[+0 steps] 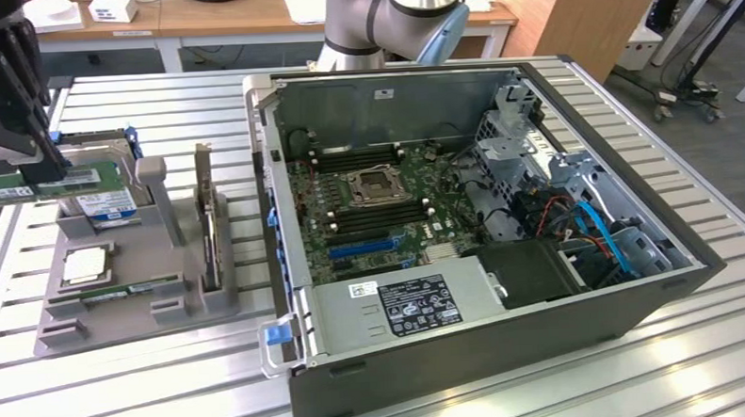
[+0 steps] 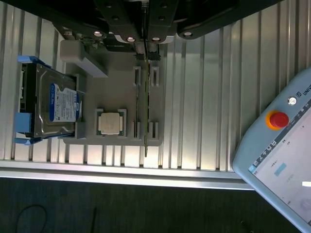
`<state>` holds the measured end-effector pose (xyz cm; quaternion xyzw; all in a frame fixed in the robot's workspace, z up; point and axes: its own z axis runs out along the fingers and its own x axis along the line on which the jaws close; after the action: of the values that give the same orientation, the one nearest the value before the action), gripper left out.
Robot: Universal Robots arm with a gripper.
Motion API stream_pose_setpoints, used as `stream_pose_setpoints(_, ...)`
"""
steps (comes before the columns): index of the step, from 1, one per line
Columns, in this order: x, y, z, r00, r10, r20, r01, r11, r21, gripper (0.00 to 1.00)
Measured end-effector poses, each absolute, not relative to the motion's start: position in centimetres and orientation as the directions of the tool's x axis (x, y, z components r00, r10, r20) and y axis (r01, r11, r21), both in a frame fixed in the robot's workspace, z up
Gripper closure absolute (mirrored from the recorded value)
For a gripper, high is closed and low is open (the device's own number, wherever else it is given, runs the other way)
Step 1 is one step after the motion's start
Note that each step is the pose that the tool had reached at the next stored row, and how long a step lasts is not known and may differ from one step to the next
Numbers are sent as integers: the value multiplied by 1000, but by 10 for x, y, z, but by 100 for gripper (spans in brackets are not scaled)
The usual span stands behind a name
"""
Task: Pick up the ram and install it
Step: 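Pick up the ram and move it above insertion slot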
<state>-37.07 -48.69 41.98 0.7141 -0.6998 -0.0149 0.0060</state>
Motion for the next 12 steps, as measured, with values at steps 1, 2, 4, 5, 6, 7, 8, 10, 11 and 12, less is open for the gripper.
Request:
stream_pose_setpoints(1,-371,-487,421,20,-1000,-13,-999,-20,30,89)
stream_pose_setpoints(2,-371,-487,421,20,-1000,-13,-999,-20,29,89)
stream_pose_setpoints(4,-371,-487,421,20,-1000,-13,-999,-20,29,89)
stream_pose_setpoints(5,-371,-487,421,20,-1000,-13,-999,-20,29,89)
stream_pose_setpoints(6,-371,-487,421,20,-1000,-13,-999,-20,30,89)
stream_pose_setpoints(7,-371,-487,421,20,-1000,-13,-999,-20,30,89)
stream_pose_setpoints(8,-371,-487,421,20,-1000,-13,-999,-20,30,89)
stream_pose_setpoints(10,-370,-487,421,20,-1000,-13,-999,-21,30,89)
stream_pose_setpoints(11,-369,-487,421,20,-1000,-13,-999,-21,30,89)
stream_pose_setpoints(12,-368,-487,421,20,-1000,-13,-999,-21,30,89)
